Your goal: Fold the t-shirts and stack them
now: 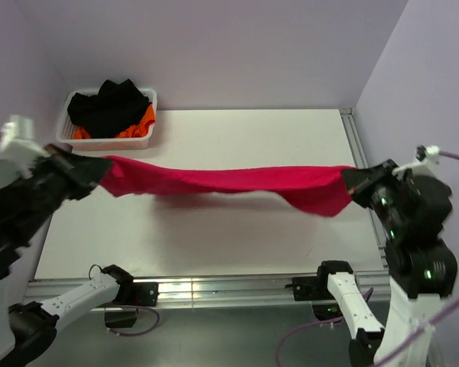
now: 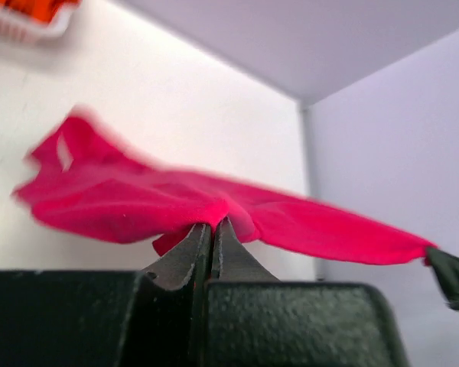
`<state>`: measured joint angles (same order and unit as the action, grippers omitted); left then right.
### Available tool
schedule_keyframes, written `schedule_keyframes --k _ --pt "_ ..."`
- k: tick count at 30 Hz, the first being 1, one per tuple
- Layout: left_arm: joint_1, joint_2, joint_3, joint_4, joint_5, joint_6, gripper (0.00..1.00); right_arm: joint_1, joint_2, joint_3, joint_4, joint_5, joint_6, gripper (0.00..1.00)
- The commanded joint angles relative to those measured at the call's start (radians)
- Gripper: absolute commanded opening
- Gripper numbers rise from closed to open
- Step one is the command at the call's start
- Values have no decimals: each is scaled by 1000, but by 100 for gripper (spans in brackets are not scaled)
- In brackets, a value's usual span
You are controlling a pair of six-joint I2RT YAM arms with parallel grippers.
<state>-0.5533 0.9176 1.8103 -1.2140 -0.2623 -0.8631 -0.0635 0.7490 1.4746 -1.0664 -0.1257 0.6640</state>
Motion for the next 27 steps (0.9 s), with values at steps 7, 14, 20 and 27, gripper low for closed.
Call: schedule_keyframes --k 7,14,20,27 --pt "0 72 539 57 158 210 0 30 -83 275 6 10 -136 0" --pt "1 116 416 261 146 231 0 99 18 343 43 148 -164 0" --pt "3 229 235 418 -1 277 0 131 122 227 68 313 -141 0" --pt "125 458 140 502 57 268 0 133 249 -43 232 428 -129 0"
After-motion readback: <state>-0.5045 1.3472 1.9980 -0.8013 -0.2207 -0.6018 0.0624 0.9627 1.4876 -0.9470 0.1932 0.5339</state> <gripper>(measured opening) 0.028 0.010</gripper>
